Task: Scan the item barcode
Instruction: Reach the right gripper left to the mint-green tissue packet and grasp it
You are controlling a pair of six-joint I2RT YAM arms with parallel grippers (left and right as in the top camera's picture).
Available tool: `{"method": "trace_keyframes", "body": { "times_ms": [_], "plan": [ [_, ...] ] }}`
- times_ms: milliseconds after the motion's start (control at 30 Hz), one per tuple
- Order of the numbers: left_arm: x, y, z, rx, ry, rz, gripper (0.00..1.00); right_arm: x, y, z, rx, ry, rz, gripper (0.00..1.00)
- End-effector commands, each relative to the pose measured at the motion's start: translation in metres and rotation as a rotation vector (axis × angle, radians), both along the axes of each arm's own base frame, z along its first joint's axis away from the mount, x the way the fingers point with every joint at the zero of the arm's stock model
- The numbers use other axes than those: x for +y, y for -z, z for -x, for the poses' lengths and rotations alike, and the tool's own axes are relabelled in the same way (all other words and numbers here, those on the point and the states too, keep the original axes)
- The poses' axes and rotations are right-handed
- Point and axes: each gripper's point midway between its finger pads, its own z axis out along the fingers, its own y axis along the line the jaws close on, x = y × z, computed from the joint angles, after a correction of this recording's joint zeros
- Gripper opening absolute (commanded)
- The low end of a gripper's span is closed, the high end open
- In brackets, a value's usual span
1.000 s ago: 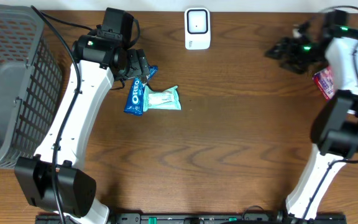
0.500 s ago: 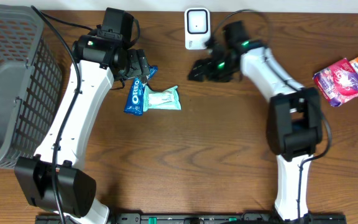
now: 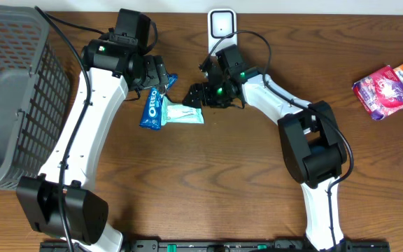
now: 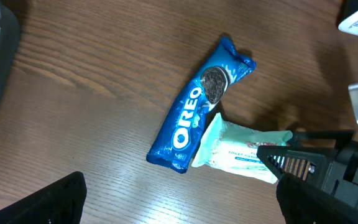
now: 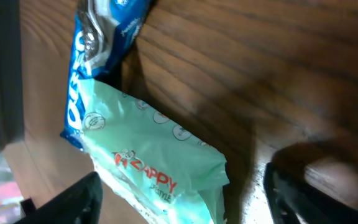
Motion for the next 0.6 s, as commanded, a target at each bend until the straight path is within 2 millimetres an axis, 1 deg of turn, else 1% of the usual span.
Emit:
{"method": "trace_keyframes", "body": {
  "times_ms": [0,67,133,200,233,267,333,400,433,567],
  "plan": [
    [0.002,0.001,-0.001,0.003,-0.003,-0.010,0.98,0.004,-0.005,0.011,0.015,0.008,0.007,0.73],
    [0.002,0.001,-0.001,0.003,-0.003,-0.010,0.98,0.004,0.002,0.017,0.026,0.004,0.021,0.72],
    [0.002,0.001,-0.001,0.003,-0.003,-0.010,0.98,0.004,0.009,0.023,0.037,-0.002,0.033,0.73],
    [0.002,0.001,-0.001,0.003,-0.003,-0.010,0.98,0.005,0.015,0.031,0.048,-0.011,0.039,0.73],
    [0.002,0.001,-0.001,0.003,-0.003,-0.010,0.98,0.006,0.018,0.034,0.052,-0.015,0.042,0.68],
    [0.002,0.001,-0.001,0.003,-0.003,-0.010,0.98,0.007,0.019,0.036,0.052,-0.018,0.042,0.56],
    [0.002,0.001,-0.001,0.003,-0.003,-0.010,0.98,0.007,0.022,0.037,0.052,-0.020,0.047,0.26],
    [0.002,0.001,-0.001,0.003,-0.003,-0.010,0.98,0.004,0.024,0.035,0.044,-0.011,0.063,0.07],
    [0.002,0.001,-0.001,0.003,-0.003,-0.010,0.98,0.004,0.024,0.034,0.041,-0.007,0.067,0.01],
    [0.002,0.001,-0.001,0.003,-0.003,-0.010,0.98,-0.004,0.019,0.025,0.037,0.014,0.064,0.01]
  ]
}}
